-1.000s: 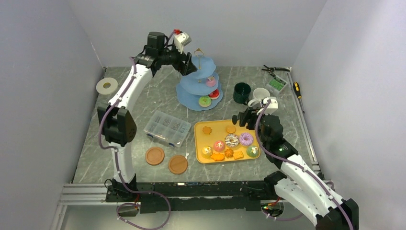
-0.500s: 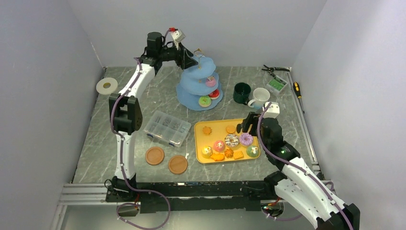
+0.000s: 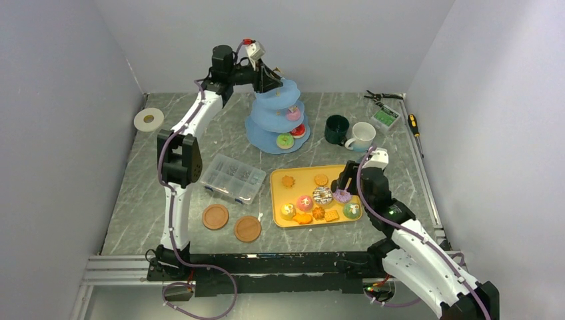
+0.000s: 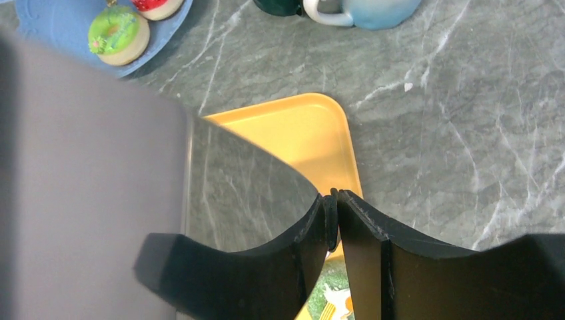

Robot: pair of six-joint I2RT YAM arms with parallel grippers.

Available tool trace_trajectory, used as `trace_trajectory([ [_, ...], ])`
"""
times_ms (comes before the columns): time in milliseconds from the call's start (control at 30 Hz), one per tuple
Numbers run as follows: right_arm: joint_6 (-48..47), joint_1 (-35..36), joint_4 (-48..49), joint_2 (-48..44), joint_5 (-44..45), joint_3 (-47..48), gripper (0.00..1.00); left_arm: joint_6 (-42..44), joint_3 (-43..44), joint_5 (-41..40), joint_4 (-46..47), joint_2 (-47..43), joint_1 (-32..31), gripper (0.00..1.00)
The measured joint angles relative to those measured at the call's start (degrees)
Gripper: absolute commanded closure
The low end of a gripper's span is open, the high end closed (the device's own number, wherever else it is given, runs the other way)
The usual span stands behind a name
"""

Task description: Serve the afternoon tea

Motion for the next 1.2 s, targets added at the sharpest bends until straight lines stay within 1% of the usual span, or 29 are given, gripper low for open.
trace_trajectory([
  [133,0.6,0.0,-0.1,-0.5,0.2,-1.4,0.30,1.4,-2.1,-2.8,1.7,-0.5,-0.7,0.76],
  [200,0.7,0.0,-0.1,-0.6,0.2,-1.7,0.30,2.1,-4.1,-4.3,2.3,-1.2,-1.0,0.80],
  [333,0.9,0.0,-0.1,-0.6,0.2,-1.7,0.31,3.8,-8.5,-7.7,3.9,-3.8,-1.6,0.83],
  [567,1.1,0.0,-0.3,-0.5,1.0,-1.7,0.33,8.0,-15.5,-15.3,4.2,-9.6,-3.2,0.87],
  [733,1.1,0.0,-0.5,-0.1,1.3,-1.7,0.34,10.8,-17.4,-20.6,3.8,-12.1,-4.6,0.86],
  [900,1.2,0.9,-2.5,-0.1,1.7,-0.5,0.34,13.9,-23.2,-25.7,4.8,-16.1,-5.8,0.82],
  [967,1.1,1.4,-3.6,-0.1,2.1,0.3,0.34,14.2,-24.8,-27.9,5.2,-17.6,-6.3,0.82],
  [1033,1.2,1.9,-4.3,-0.1,2.6,1.1,0.34,14.0,-25.6,-29.8,5.2,-18.6,-6.6,0.79],
  [1100,1.2,2.3,-5.0,-0.1,3.2,1.7,0.34,13.8,-27.3,-32.1,5.4,-19.8,-7.0,0.74],
  [1133,1.2,2.5,-5.3,-0.1,3.6,1.9,0.34,13.7,-27.8,-32.7,5.5,-20.1,-7.0,0.69],
  [1200,1.4,2.9,-5.9,-0.1,4.3,2.1,0.34,13.2,-28.5,-34.1,5.6,-20.7,-7.1,0.51],
])
